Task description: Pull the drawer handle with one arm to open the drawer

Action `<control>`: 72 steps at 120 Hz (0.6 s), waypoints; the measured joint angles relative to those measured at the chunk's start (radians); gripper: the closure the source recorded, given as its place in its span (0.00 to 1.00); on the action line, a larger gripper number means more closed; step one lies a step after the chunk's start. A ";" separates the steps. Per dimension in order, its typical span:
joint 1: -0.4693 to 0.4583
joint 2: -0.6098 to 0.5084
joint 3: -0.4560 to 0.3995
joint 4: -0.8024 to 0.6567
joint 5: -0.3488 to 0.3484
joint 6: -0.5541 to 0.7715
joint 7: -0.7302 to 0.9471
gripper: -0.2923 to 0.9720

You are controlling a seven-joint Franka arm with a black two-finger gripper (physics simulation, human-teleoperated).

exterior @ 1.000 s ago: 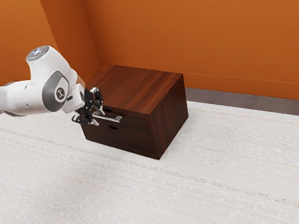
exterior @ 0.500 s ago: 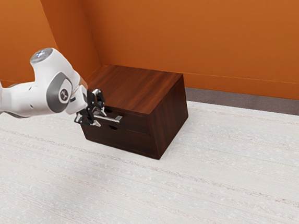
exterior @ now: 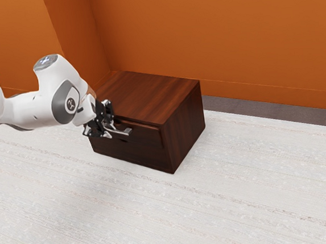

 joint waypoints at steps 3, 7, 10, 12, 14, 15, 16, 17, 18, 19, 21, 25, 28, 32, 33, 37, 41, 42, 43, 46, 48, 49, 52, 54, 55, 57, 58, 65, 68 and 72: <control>0.000 0.000 0.000 -0.002 -0.002 0.000 0.000 0.71; 0.000 0.000 0.000 -0.004 -0.004 0.000 0.000 0.71; 0.000 -0.001 0.000 -0.005 -0.005 0.000 0.000 0.72; 0.000 -0.001 0.000 -0.007 -0.006 0.000 0.000 0.72; 0.000 -0.002 0.000 -0.008 -0.007 0.000 0.000 0.72; 0.000 -0.003 0.000 -0.009 -0.008 -0.001 0.000 0.73; 0.000 -0.004 0.000 -0.010 -0.008 -0.001 0.000 0.73; 0.000 -0.005 0.000 -0.011 -0.009 -0.001 0.001 0.73; 0.000 -0.006 0.000 -0.012 -0.010 -0.001 0.001 0.73; 0.000 -0.007 0.000 -0.014 -0.010 -0.001 0.001 0.73; 0.000 -0.009 0.000 -0.017 -0.012 -0.002 0.001 0.73; 0.000 -0.015 0.000 -0.024 -0.014 -0.003 0.001 0.74; 0.000 -0.022 0.000 -0.030 -0.015 -0.004 0.001 0.74; 0.000 -0.032 0.000 -0.039 -0.017 -0.005 0.002 0.75; -0.001 -0.035 0.000 -0.042 -0.017 -0.006 0.002 0.75; -0.001 -0.045 0.000 -0.051 -0.019 -0.007 0.002 0.75; -0.002 -0.054 0.000 -0.059 -0.020 -0.009 0.003 0.75; -0.002 -0.057 0.000 -0.061 -0.021 -0.009 0.003 0.76; -0.002 -0.059 0.000 -0.064 -0.021 -0.009 0.003 0.76; -0.002 -0.064 0.000 -0.070 -0.022 -0.010 0.003 0.76; -0.001 -0.068 0.000 -0.073 -0.022 -0.011 0.003 0.76; -0.001 -0.070 0.000 -0.076 -0.022 -0.011 0.004 0.76; -0.001 -0.075 0.000 -0.081 -0.022 -0.012 0.004 0.76; -0.001 -0.078 0.000 -0.085 -0.022 -0.012 0.004 0.76; -0.001 -0.079 0.000 -0.087 -0.023 -0.012 0.004 0.76; -0.001 -0.081 0.000 -0.090 -0.023 -0.013 0.004 0.76; 0.000 -0.082 0.000 -0.092 -0.023 -0.013 0.004 0.76; 0.000 -0.089 0.000 -0.104 -0.023 -0.014 0.005 0.76; 0.000 -0.091 0.000 -0.109 -0.024 -0.014 0.005 0.75; 0.001 -0.095 0.000 -0.114 -0.024 -0.015 0.006 0.75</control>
